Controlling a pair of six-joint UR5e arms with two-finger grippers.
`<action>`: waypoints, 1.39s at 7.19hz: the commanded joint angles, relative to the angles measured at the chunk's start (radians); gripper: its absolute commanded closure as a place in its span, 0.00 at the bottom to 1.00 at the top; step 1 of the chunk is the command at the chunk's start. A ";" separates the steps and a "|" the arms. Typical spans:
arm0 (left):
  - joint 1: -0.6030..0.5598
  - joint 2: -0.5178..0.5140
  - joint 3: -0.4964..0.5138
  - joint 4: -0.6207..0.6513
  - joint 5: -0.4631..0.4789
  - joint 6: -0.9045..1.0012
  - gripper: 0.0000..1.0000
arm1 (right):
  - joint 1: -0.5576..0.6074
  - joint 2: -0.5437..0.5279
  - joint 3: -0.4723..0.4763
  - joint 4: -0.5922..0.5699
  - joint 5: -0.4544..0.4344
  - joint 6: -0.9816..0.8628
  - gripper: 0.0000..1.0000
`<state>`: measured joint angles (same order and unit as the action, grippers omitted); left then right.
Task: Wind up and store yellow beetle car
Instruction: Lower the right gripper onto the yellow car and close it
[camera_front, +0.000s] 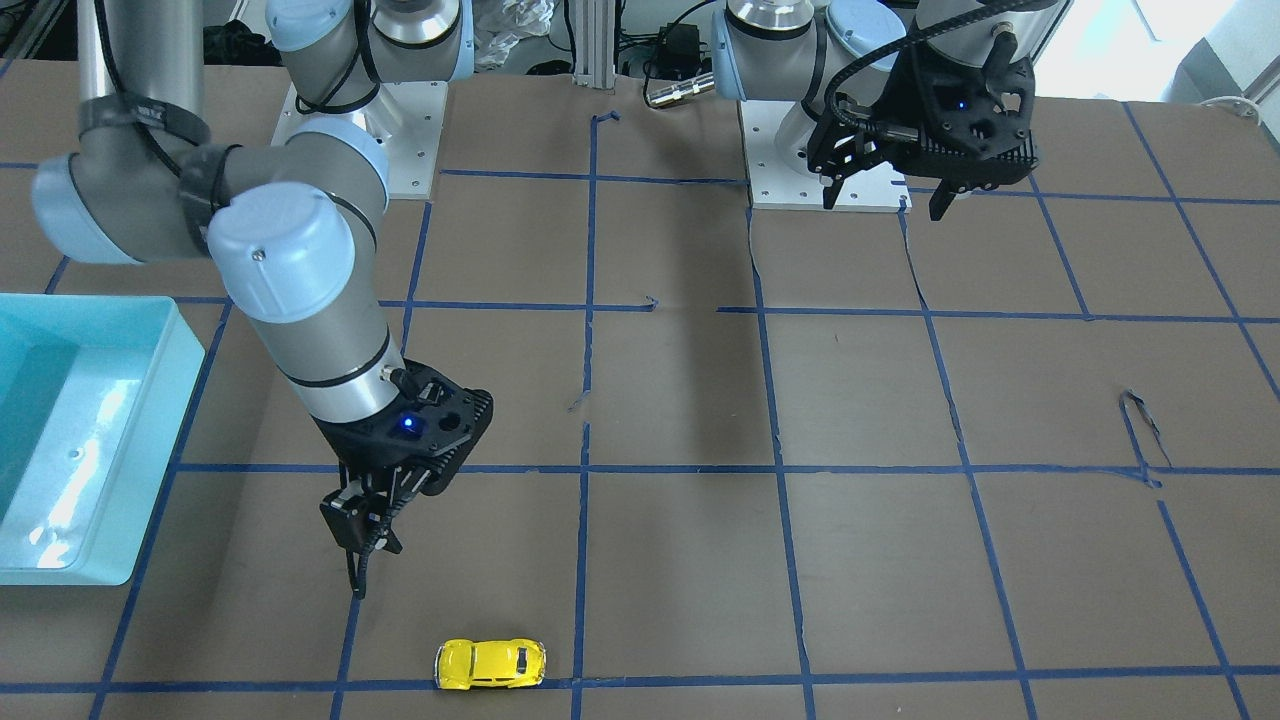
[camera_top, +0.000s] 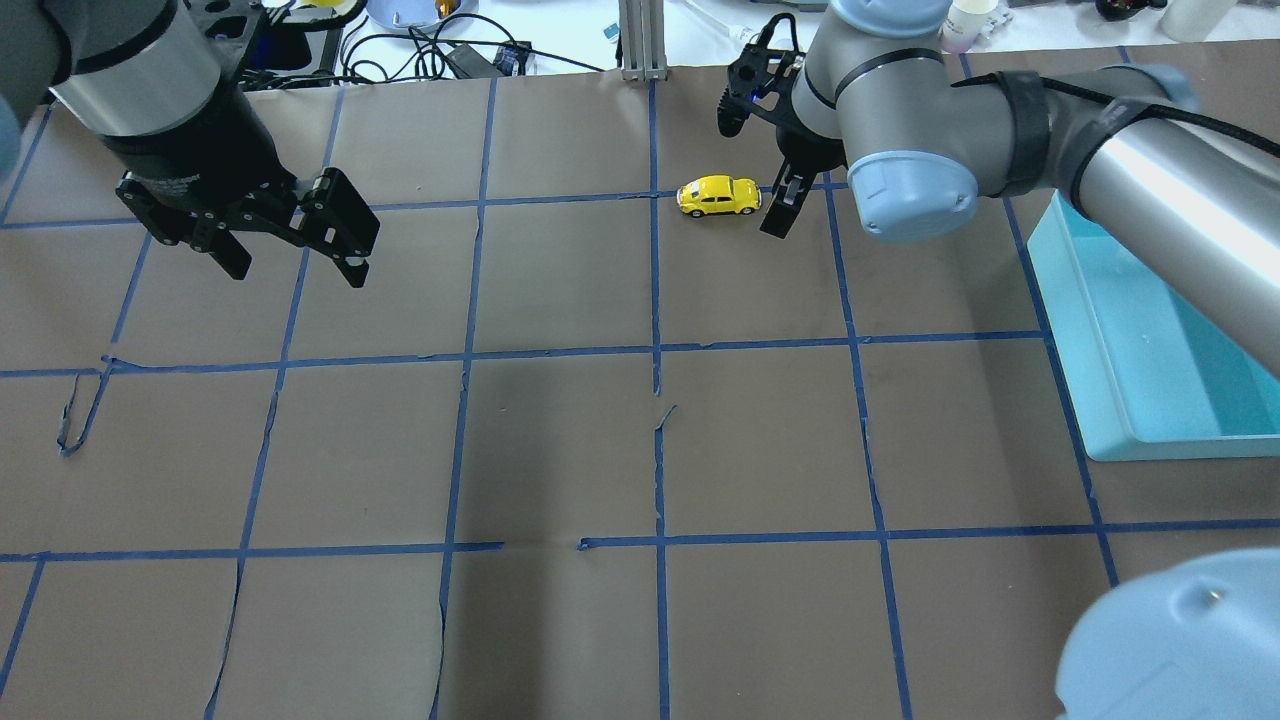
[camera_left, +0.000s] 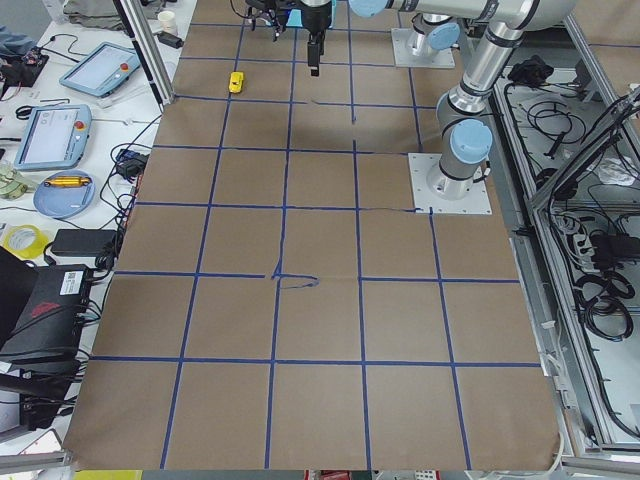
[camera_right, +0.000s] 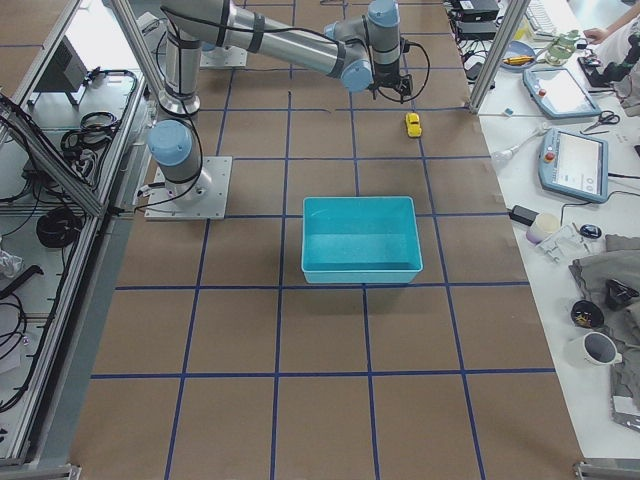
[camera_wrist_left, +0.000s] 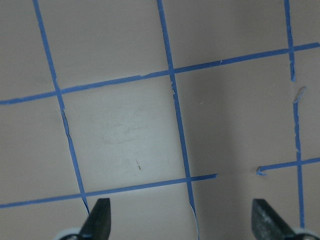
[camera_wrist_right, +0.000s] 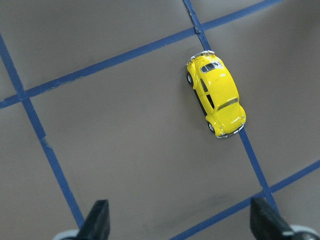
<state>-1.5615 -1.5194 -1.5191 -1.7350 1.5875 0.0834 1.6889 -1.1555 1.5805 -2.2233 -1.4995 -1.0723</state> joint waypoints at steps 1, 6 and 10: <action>-0.003 -0.007 -0.004 -0.018 -0.009 -0.019 0.00 | 0.017 0.136 -0.118 0.002 0.002 -0.060 0.00; 0.012 0.001 -0.013 0.003 -0.007 0.084 0.00 | 0.023 0.358 -0.312 0.001 0.028 -0.086 0.00; 0.012 0.018 -0.012 0.005 -0.006 0.084 0.00 | 0.023 0.384 -0.313 -0.006 0.038 -0.086 0.00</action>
<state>-1.5480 -1.5063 -1.5318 -1.7313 1.5799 0.1671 1.7119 -0.7799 1.2684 -2.2248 -1.4630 -1.1572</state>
